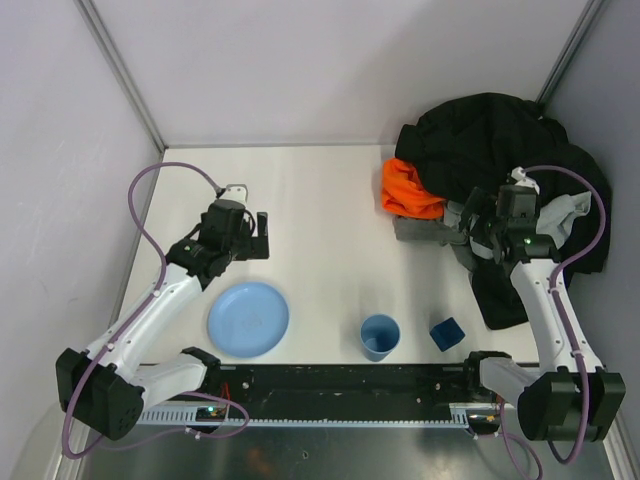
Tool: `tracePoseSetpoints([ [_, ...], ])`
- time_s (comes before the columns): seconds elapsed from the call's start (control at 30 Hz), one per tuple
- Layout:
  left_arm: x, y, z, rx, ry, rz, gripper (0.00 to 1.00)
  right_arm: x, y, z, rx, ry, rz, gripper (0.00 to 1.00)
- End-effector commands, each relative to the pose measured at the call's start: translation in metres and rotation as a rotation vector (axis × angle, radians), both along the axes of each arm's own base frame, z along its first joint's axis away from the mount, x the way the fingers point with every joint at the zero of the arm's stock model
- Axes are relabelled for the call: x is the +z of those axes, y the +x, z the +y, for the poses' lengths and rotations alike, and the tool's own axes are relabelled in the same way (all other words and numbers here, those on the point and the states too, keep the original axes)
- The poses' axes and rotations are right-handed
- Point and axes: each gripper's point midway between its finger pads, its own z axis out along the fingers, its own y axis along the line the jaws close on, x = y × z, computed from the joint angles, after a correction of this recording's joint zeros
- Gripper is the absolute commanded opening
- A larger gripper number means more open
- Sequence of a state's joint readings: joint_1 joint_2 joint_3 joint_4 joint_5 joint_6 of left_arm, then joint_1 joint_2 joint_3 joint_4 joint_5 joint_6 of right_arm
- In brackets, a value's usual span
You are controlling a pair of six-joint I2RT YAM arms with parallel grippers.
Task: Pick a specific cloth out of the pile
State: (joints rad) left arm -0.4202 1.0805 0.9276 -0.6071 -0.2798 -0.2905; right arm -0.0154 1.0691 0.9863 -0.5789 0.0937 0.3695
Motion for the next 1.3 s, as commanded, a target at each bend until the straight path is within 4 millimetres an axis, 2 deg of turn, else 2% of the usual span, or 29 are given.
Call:
tracePoseSetpoints([
  [0.0, 0.011, 0.004, -0.007, -0.023, -0.052, -0.063, 1.00, -0.007, 0.001, 0.006, 0.019, 0.008, 0.007, 0.99],
  [0.27, 0.008, -0.001, -0.046, -0.194, -0.177, -0.018, 1.00, -0.028, -0.011, 0.025, 0.064, 0.018, 0.046, 0.99],
  [0.43, 0.012, -0.005, -0.073, -0.280, -0.291, 0.018, 1.00, -0.038, -0.016, 0.032, 0.079, 0.020, 0.070, 0.99],
  [0.67, 0.009, -0.014, -0.120, -0.417, -0.488, 0.123, 1.00, -0.042, -0.021, 0.037, 0.090, 0.034, 0.073, 0.99],
  [0.87, -0.005, -0.023, -0.149, -0.490, -0.589, 0.228, 1.00, -0.045, -0.022, 0.038, 0.091, 0.047, 0.086, 0.99],
  [1.07, -0.010, -0.029, -0.165, -0.531, -0.628, 0.262, 1.00, -0.047, -0.017, 0.043, 0.099, 0.072, 0.086, 0.99],
  [1.27, -0.013, -0.032, -0.162, -0.559, -0.599, 0.246, 1.00, -0.047, -0.003, 0.053, 0.145, 0.125, 0.063, 0.99],
])
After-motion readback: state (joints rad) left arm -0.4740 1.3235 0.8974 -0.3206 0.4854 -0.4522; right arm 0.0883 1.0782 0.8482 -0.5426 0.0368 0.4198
